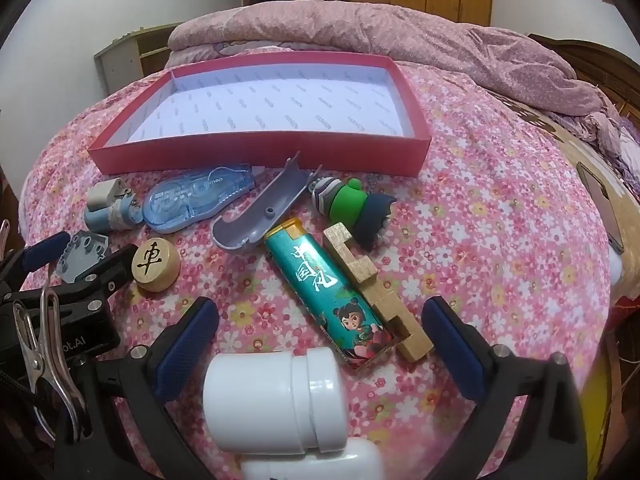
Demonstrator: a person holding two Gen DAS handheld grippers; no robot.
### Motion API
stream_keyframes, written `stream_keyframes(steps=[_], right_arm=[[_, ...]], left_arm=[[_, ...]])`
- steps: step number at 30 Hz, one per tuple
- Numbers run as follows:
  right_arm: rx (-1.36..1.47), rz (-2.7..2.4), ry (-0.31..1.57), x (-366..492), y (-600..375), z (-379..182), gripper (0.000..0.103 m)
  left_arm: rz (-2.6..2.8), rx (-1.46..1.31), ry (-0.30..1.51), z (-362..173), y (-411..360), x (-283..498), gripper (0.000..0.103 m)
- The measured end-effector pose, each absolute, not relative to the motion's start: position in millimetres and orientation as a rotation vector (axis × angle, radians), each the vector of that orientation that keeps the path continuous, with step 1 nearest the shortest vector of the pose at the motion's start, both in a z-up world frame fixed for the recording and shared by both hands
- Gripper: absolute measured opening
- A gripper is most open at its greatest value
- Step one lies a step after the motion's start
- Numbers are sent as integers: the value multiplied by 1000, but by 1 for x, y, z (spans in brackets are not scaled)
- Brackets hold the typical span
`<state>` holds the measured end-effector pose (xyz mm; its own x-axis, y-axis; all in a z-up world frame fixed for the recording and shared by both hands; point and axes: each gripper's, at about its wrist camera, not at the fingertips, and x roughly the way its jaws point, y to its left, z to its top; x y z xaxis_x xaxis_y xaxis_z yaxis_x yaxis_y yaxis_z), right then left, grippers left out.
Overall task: Organize rigid objects
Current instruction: 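Grasp the white pill bottle with the right tool while the left tool grasps the grey plate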
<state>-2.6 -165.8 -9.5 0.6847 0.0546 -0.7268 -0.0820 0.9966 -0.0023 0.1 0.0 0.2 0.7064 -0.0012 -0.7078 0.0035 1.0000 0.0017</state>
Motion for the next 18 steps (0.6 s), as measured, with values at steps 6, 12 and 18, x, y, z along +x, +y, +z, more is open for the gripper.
stream_keyframes(steps=[6, 12, 18], right_arm=[[-55, 120, 827, -3, -168, -9, 103], [-76, 172, 832, -14, -167, -6, 99], [-43, 204, 832, -21, -175, 2, 99]], left_arm=[[-37, 11, 814, 3, 7, 3, 100], [-73, 0, 823, 13, 14, -8, 97], [-96, 9, 816, 22, 15, -21, 97]])
